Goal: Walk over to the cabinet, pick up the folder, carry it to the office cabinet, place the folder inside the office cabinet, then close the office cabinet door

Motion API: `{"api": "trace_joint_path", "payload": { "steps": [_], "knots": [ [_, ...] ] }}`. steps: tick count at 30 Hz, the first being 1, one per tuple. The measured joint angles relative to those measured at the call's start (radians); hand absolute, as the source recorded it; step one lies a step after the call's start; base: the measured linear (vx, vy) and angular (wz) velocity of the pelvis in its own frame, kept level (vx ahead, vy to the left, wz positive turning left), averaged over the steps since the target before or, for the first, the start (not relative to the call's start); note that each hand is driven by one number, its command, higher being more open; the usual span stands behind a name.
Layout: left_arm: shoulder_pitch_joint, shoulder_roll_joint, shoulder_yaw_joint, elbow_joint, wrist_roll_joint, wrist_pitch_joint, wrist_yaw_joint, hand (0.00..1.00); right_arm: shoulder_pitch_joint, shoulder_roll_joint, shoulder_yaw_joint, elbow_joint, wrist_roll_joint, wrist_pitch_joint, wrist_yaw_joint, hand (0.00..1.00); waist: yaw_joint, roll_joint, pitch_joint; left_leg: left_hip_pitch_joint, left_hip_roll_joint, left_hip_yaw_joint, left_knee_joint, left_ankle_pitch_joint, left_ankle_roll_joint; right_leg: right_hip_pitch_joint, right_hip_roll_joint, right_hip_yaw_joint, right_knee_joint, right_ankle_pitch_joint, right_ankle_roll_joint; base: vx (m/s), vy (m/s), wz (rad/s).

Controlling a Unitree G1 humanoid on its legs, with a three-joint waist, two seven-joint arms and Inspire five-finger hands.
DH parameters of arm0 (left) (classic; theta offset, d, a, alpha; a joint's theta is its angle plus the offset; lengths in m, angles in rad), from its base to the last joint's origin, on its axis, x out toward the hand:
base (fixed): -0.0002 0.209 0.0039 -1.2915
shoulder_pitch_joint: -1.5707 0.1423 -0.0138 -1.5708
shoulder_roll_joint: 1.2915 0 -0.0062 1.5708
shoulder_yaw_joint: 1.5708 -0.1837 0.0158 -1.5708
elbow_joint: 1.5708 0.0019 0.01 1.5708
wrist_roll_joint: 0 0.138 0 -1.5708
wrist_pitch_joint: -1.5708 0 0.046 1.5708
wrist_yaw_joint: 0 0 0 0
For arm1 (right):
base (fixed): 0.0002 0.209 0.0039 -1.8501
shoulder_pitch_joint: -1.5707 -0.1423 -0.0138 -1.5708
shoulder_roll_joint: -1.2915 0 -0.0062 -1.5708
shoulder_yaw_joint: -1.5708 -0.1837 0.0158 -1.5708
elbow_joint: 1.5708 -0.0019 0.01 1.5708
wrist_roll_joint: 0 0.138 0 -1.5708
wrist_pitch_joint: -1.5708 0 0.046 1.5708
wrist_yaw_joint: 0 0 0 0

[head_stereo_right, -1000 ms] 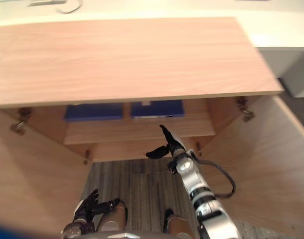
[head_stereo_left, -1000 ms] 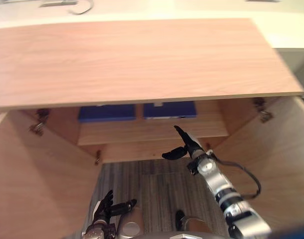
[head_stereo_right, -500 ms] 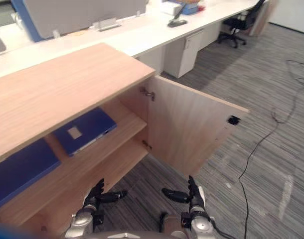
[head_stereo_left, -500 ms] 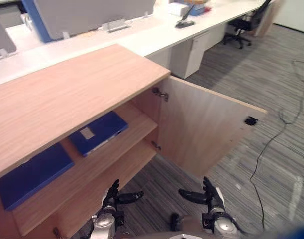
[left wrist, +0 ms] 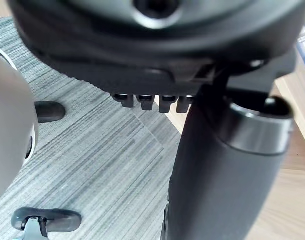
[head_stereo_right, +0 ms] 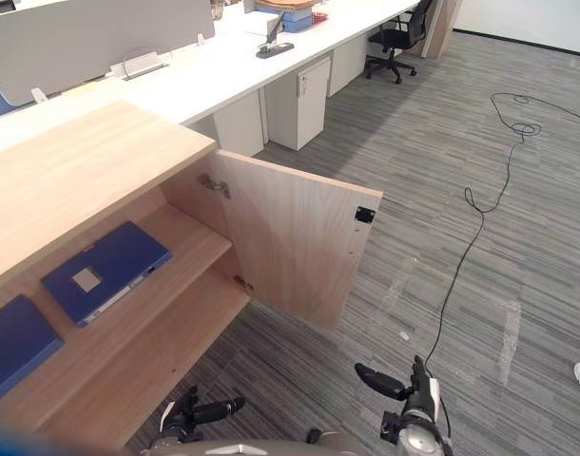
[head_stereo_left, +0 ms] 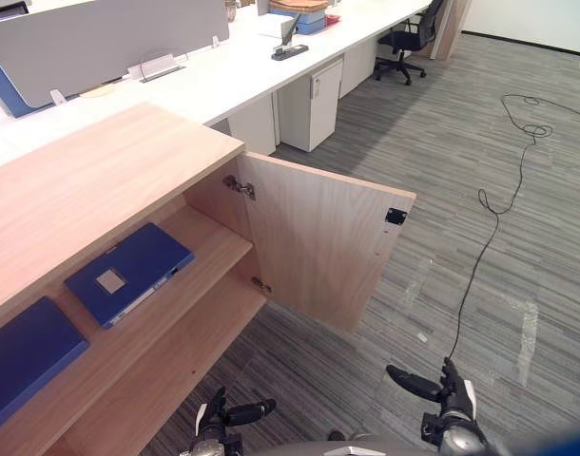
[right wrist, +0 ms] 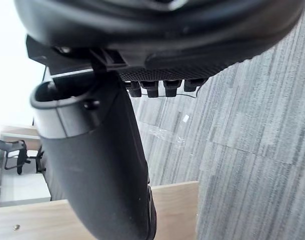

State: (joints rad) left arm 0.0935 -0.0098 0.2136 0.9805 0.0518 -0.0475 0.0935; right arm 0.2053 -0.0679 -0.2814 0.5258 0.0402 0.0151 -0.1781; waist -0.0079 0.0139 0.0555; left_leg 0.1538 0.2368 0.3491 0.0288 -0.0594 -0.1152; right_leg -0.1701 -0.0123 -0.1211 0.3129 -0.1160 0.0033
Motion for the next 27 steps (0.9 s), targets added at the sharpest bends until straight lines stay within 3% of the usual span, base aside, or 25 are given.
{"api": "trace_joint_path", "payload": {
  "steps": [9,19,27],
  "knots": [
    [0.023,0.075,-0.054,0.005,0.001,-0.001,0.005,1.00,-0.228,-0.128,-0.051,0.051,0.001,-0.018,-0.030,1.00,0.000,-0.007,-0.010,-0.039,-0.057,-0.081,-0.025,0.026,0.005,0.037,-0.056,-0.044,-0.092,0.063,0.036,0.00,0.088,0.23],
    [0.063,0.116,-0.054,0.045,0.019,0.006,-0.012,1.00,-0.540,-0.250,-0.018,0.313,0.050,-0.033,-0.030,1.00,0.032,-0.004,-0.009,-0.059,-0.069,-0.127,-0.034,0.033,0.005,0.067,-0.062,-0.066,-0.176,0.137,0.036,-0.07,0.037,0.08],
    [0.077,0.115,-0.079,0.045,-0.002,0.005,-0.012,1.00,-0.701,-0.331,-0.010,0.471,0.119,-0.028,-0.034,1.00,0.031,0.012,0.000,-0.062,-0.084,-0.164,-0.043,0.039,0.004,0.086,-0.069,-0.077,-0.220,0.170,0.040,-0.06,0.028,0.05]
  ]
}}
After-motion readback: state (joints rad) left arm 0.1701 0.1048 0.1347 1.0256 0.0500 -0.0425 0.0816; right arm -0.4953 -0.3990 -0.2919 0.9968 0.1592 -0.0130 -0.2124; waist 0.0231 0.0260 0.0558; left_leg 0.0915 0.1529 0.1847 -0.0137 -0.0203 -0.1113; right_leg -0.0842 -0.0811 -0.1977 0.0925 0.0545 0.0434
